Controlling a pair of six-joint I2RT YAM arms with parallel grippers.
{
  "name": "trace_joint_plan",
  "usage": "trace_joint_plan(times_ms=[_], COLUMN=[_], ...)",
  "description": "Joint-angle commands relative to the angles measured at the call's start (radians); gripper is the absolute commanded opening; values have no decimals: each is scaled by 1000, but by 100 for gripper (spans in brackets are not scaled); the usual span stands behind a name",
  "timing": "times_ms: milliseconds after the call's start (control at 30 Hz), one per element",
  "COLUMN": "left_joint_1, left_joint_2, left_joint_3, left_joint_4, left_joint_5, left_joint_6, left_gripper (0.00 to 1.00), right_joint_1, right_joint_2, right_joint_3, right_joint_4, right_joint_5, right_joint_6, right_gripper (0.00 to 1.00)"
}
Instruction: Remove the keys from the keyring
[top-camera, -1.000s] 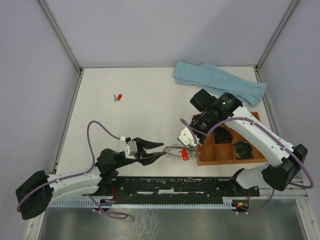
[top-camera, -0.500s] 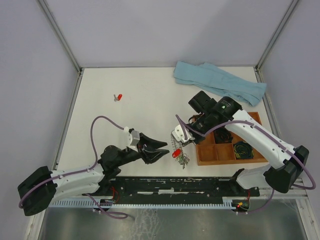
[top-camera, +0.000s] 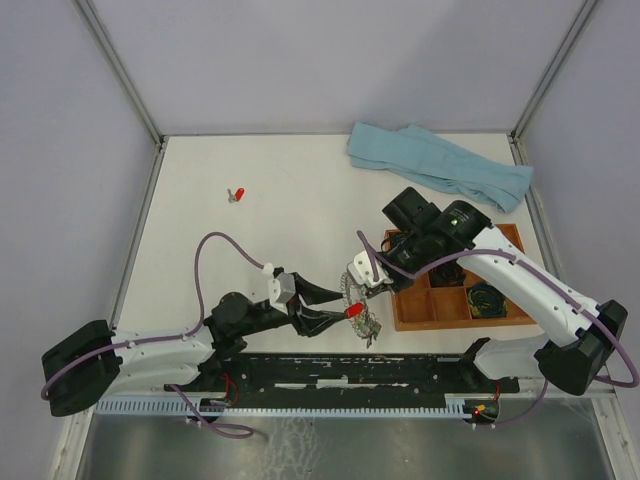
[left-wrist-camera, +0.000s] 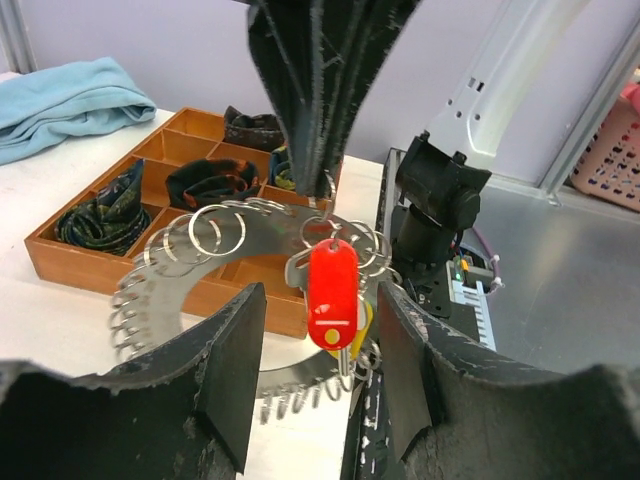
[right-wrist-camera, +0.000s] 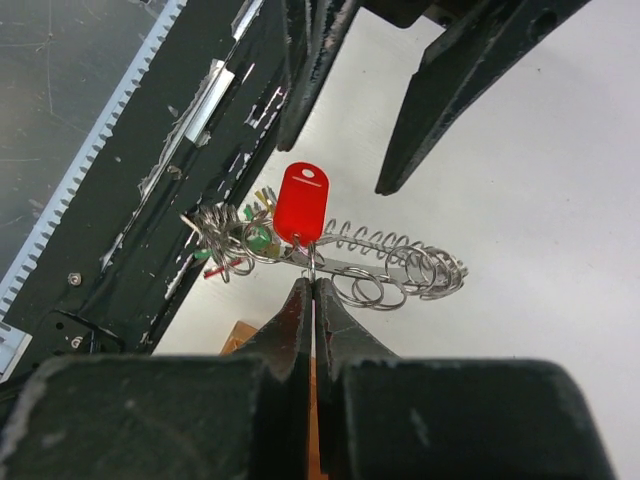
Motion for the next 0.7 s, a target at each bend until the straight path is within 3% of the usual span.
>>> trace_joint_plan(times_ms=[0, 167, 400, 667], left_joint_1=[-40, -71, -142, -203], left_joint_2=[23, 55, 72, 84], left_joint_3=[43, 57, 75, 104], left_joint_4=[52, 53, 32, -13], left_joint_5=[-11, -28, -158, -292], left_joint_6=[131, 149, 161, 70], left_gripper=[55, 56, 57, 55], right_joint_1=[5, 5, 3, 3], right_joint_2=[-33, -25, -24, -17], right_joint_3=[3, 1, 0, -2], right_joint_4=[58, 65, 75, 77], right_joint_5=[-38, -36, -36, -41], right_joint_6=[32, 43, 60, 63], right_gripper=[1, 1, 1, 1])
